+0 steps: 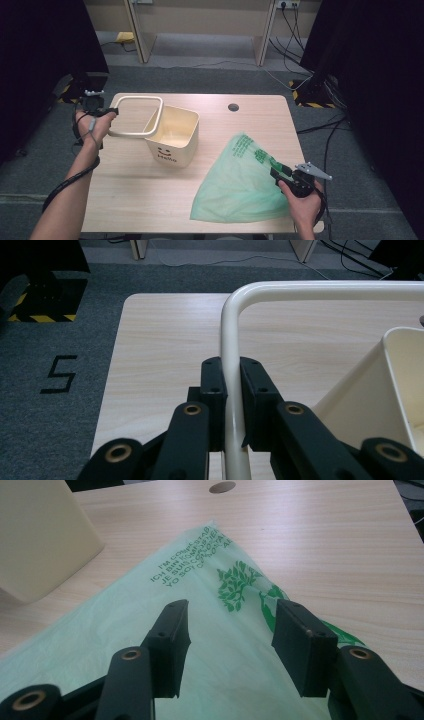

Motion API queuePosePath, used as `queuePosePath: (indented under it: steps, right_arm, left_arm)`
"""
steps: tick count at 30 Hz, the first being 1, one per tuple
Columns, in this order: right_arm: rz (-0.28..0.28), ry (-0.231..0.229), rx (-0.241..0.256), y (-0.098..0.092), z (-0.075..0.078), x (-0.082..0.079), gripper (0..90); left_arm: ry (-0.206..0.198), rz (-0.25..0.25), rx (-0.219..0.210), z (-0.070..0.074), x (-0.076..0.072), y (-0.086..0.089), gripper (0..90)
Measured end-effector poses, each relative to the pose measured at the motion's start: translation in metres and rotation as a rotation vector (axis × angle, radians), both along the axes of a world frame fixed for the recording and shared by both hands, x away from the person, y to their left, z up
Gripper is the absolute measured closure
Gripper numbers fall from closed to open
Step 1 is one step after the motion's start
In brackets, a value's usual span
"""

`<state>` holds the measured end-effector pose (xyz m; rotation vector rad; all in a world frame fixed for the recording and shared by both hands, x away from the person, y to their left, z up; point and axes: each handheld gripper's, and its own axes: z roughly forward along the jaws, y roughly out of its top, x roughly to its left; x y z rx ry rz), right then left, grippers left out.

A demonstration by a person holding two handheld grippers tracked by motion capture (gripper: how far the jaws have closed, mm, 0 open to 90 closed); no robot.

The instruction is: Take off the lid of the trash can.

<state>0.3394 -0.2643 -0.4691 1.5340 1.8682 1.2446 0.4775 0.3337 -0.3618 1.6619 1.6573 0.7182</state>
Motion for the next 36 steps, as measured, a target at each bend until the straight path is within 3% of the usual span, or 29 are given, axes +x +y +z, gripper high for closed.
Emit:
queuePosePath:
  steps: [36]
  right_arm:
    - [-0.002,0.003,-0.003,0.002,0.0,0.0,48.2]
  left_arm:
    - [0.005,0.045,-0.002,-0.007,-0.01,0.032,81.3]
